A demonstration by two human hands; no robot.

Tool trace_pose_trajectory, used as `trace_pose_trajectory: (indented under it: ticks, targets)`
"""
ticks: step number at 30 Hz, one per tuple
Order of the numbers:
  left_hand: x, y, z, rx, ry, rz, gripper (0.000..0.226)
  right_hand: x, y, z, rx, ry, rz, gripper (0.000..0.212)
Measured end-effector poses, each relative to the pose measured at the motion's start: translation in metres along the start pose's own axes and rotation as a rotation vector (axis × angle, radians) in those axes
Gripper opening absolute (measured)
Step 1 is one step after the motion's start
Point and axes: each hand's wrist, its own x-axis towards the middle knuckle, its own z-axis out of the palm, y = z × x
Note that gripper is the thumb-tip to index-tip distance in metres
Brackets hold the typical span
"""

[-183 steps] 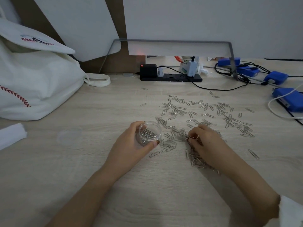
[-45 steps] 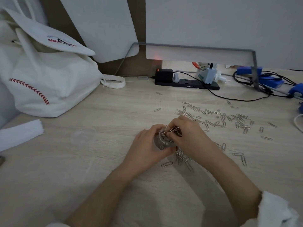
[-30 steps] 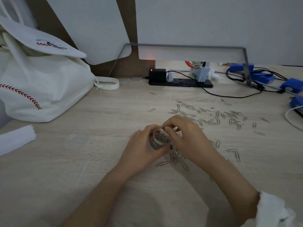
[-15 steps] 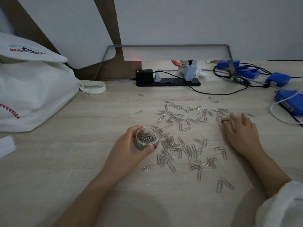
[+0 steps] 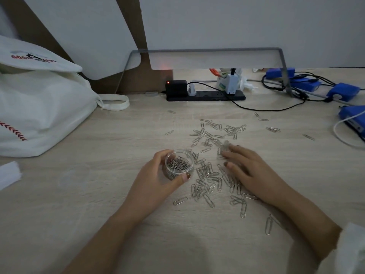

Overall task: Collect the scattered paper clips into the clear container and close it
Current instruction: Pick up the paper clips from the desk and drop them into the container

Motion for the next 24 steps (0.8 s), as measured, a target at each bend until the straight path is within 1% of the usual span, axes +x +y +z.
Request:
trace_pose_trajectory:
  ticks: [2,5,7,8,10,12,14,15,16,19,20,21,22,23,24]
  targets:
    - [0.0,0.001,0.0,-0.005,-0.004,-0.004,0.067,-0.008,-0.014,0.003,0.035,-0.03,-0.055,0.059]
    - [0.0,0.004,0.0,-0.012,-0.007,0.004,0.068,-0.018,-0.026,0.003,0.105,-0.064,-0.08,0.041]
    - [-0.001,0.005,0.0,-0.02,-0.005,0.008,0.067,-0.023,-0.03,-0.006,0.147,-0.043,-0.042,0.039]
    - [-0.001,0.005,0.0,-0.023,-0.003,0.009,0.066,-0.026,-0.03,-0.013,0.14,-0.03,-0.005,0.044]
    - [-0.001,0.006,0.0,-0.03,0.001,0.013,0.063,-0.032,-0.026,-0.027,0.057,-0.045,0.093,0.068]
    - [-0.001,0.006,0.0,-0.031,0.0,0.02,0.065,-0.039,-0.021,-0.036,-0.078,-0.128,0.171,0.087]
    - [-0.001,0.006,0.0,-0.03,-0.004,0.025,0.069,-0.044,-0.022,-0.036,-0.117,-0.231,0.221,0.095]
    - [0.0,0.005,0.0,-0.026,-0.002,0.024,0.071,-0.045,-0.023,-0.035,-0.095,-0.251,0.233,0.092]
    - [0.0,0.005,0.0,-0.022,0.0,0.022,0.072,-0.043,-0.025,-0.032,-0.071,-0.242,0.231,0.084]
    - [-0.001,0.003,0.0,-0.009,0.005,0.017,0.071,-0.034,-0.031,-0.018,-0.023,-0.123,0.166,0.051]
    - [-0.001,0.002,0.0,-0.004,0.005,0.017,0.068,-0.03,-0.035,-0.013,0.007,-0.08,0.153,0.043]
    - [-0.001,0.001,0.0,0.001,0.005,0.018,0.066,-0.026,-0.039,-0.008,0.038,-0.045,0.149,0.039]
    - [0.0,0.001,0.0,0.004,0.005,0.019,0.064,-0.023,-0.042,-0.004,0.071,-0.021,0.145,0.041]
    - [0.0,0.001,0.0,0.008,0.005,0.019,0.064,-0.021,-0.046,-0.002,0.108,-0.015,0.145,0.048]
    - [0.0,0.001,0.0,0.012,0.006,0.018,0.064,-0.019,-0.049,0.0,0.139,-0.025,0.153,0.06]
